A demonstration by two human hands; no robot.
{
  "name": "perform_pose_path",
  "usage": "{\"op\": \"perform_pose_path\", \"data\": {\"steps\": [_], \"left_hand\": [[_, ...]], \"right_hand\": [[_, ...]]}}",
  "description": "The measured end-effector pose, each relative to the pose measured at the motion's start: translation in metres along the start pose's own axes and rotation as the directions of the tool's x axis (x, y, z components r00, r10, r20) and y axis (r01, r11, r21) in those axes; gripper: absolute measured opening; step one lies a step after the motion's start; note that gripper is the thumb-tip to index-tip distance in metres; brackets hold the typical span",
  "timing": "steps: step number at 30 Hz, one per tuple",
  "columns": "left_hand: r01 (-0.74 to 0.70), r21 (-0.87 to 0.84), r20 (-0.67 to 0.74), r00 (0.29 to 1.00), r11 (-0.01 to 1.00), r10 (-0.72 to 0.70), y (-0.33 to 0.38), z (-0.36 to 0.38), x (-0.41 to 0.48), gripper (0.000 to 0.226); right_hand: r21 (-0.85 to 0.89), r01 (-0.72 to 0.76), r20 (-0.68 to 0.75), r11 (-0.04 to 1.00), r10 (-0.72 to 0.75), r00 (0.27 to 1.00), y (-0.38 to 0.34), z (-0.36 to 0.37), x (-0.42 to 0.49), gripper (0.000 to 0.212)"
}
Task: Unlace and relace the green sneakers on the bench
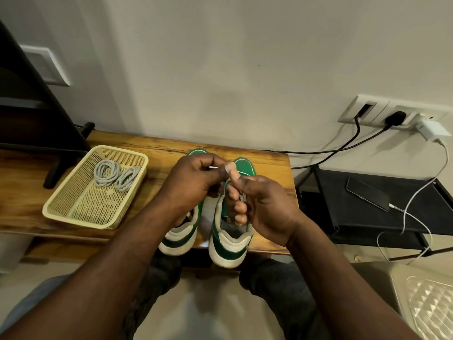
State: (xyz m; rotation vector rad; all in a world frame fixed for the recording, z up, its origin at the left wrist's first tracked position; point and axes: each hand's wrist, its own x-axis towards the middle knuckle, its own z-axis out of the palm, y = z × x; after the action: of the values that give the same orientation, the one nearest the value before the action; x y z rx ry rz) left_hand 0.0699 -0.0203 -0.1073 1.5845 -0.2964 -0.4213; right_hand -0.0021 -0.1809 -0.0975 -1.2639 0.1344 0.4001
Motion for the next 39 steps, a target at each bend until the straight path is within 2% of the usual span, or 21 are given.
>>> {"op": "perform_pose_path", "data": {"steps": [6,10,14,17,25,33,35,37,39], "left_hand": [[0.158,-0.169,0.102,0.985,0.973,-0.142,-0.001,0.006,-0.002,0.022],[0.216,-0.194,0.162,0.969,0.957,-0.186,-0.005,0.004,-0.001,0.025],[0.264,-0.247,0.207,0.954,0.932,-0.216,-0.005,0.003,-0.002,0.043],[0.289,-0.272,0.258,0.941,0.918,-0.219,-0.004,0.001,-0.002,0.042],[0.235,-0.145,0.282,0.941,0.961,-0.188,0.003,-0.001,-0.006,0.026],[0.168,-0.118,0.181,0.973,0.979,-0.145,0.003,0.0,-0.005,0.04],[0.127,-0.161,0.134,0.985,0.979,-0.106,0.005,0.0,-0.005,0.043],[0.081,-0.227,0.087,0.994,0.97,-0.063,0.007,0.0,-0.006,0.047],[0.04,-0.218,0.059,0.998,0.975,-0.028,0.008,0.001,-0.006,0.042]], "right_hand": [[0.202,0.02,0.053,0.979,-0.032,0.998,-0.002,-0.003,0.0,0.044],[0.321,0.064,0.042,0.945,-0.082,0.996,-0.001,-0.008,0.004,0.047],[0.357,0.078,0.054,0.931,-0.105,0.993,-0.002,-0.011,0.003,0.052],[0.39,0.078,0.063,0.918,-0.111,0.992,-0.004,-0.009,0.001,0.054],[0.382,0.086,0.048,0.92,-0.113,0.992,-0.003,-0.009,0.001,0.06],[0.334,0.049,0.056,0.941,-0.072,0.996,-0.001,-0.013,0.005,0.052],[0.315,0.046,0.057,0.948,-0.067,0.996,0.0,-0.014,0.007,0.053],[0.265,0.04,0.036,0.963,-0.052,0.998,0.002,-0.015,0.009,0.053],[0.175,0.043,0.009,0.984,-0.045,0.999,0.005,-0.015,0.009,0.053]]}}
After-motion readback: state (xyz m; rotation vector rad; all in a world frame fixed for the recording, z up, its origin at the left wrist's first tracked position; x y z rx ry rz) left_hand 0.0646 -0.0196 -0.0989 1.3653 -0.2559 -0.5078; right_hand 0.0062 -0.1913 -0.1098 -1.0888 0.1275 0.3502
